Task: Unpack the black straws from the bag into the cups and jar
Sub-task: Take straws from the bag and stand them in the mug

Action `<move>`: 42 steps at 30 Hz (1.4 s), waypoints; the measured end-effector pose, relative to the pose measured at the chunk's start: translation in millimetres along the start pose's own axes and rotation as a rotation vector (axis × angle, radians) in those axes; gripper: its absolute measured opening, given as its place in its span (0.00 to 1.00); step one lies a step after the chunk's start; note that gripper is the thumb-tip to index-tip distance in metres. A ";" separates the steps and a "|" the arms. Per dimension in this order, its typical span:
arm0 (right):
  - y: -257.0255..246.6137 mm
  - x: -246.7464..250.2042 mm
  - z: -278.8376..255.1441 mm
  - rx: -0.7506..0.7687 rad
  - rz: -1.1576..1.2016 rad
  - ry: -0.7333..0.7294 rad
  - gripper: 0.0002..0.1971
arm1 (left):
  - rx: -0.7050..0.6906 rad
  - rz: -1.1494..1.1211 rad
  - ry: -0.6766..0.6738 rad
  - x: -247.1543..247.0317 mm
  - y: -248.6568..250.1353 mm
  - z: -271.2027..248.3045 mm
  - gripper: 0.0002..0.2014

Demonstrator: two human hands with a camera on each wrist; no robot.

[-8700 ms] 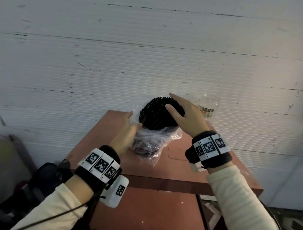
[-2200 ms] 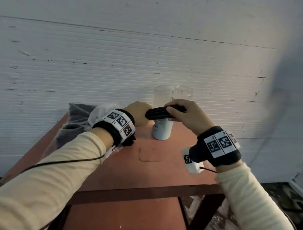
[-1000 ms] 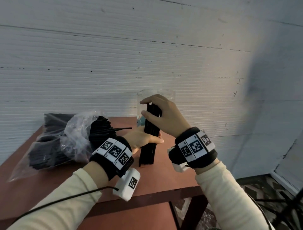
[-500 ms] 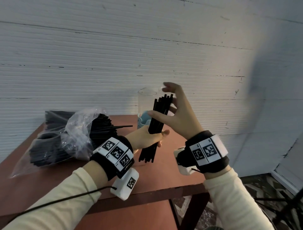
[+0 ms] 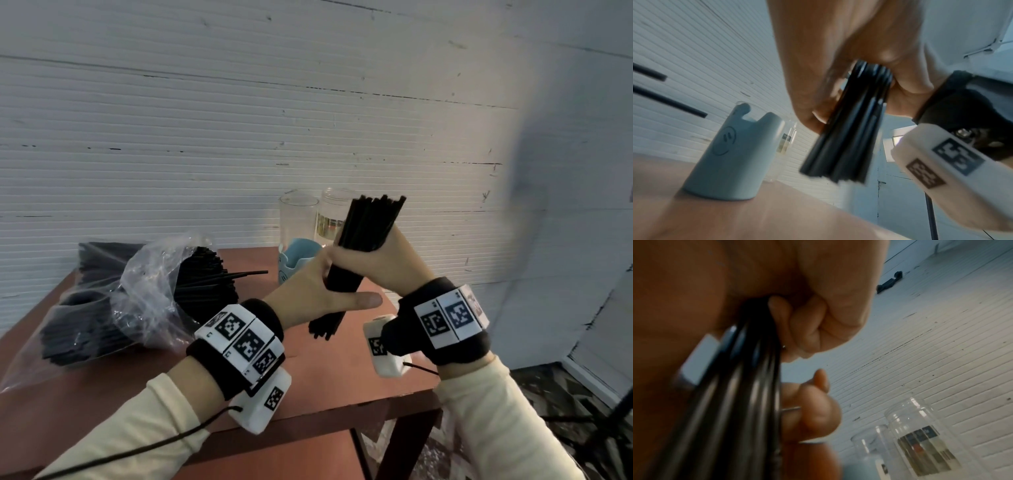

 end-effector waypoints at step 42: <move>104.4 -11.5 86.6 -0.462 -0.297 -0.074 0.19 | 0.311 0.246 0.062 47.1 -84.4 38.6 0.37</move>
Point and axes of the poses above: each hand's wrist, its own z-axis towards the middle knuckle, its own x-axis out of the back of the hand, y = z × x, the point moved 10 cm from there along z, towards the middle knuckle, and after that the axes turned 10 degrees about -x, right-handed, at the moved point
